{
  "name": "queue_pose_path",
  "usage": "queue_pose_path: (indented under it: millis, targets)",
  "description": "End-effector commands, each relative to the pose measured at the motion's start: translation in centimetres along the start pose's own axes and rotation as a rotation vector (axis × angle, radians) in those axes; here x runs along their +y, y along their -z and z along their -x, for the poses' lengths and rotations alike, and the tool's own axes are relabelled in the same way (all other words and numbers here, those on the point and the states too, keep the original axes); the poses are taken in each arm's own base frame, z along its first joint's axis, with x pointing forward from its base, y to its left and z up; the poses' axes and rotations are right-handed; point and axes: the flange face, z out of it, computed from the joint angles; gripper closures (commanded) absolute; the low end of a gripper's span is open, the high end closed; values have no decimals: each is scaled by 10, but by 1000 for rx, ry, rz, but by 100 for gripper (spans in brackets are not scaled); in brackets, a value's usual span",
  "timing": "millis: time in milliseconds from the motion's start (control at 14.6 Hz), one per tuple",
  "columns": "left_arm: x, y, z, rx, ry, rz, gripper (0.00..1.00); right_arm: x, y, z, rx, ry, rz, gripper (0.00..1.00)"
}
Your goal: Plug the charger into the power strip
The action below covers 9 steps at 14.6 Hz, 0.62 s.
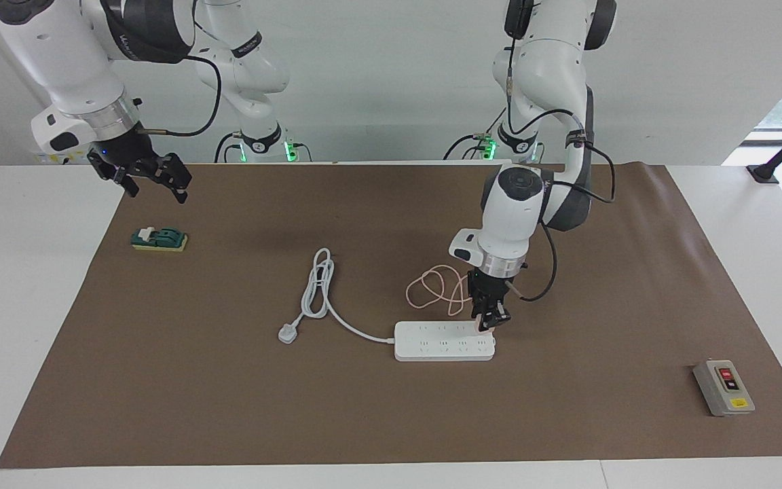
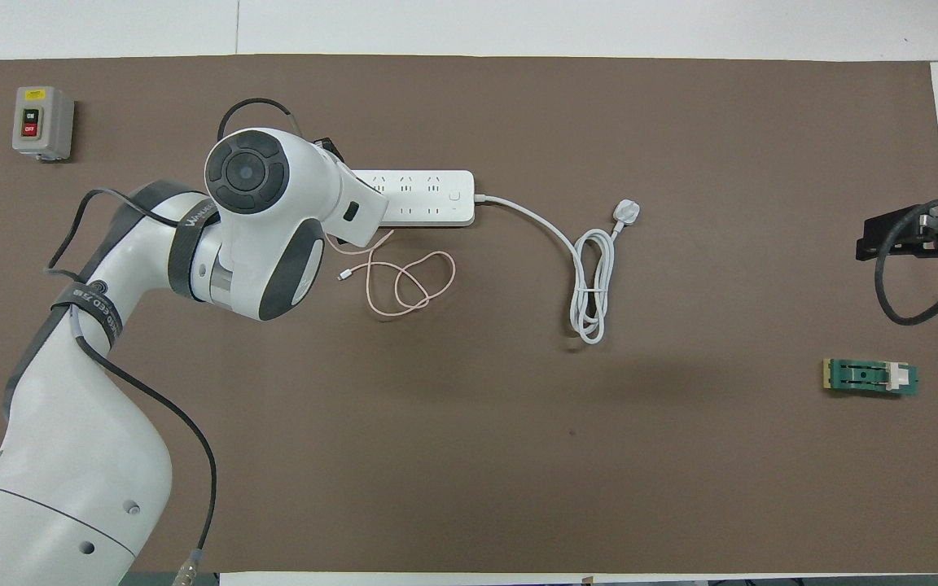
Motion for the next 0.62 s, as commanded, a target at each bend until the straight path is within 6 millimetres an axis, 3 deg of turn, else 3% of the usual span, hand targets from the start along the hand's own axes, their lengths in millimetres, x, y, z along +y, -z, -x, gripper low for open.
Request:
queue_pose_path:
  millis: [0, 548]
  targets:
    - [6, -7, 3, -6, -17, -12, 100, 3, 3, 4, -7, 11, 19, 0]
    - [14, -11, 1, -10, -21, 0, 100, 3, 3, 4, -7, 11, 19, 0]
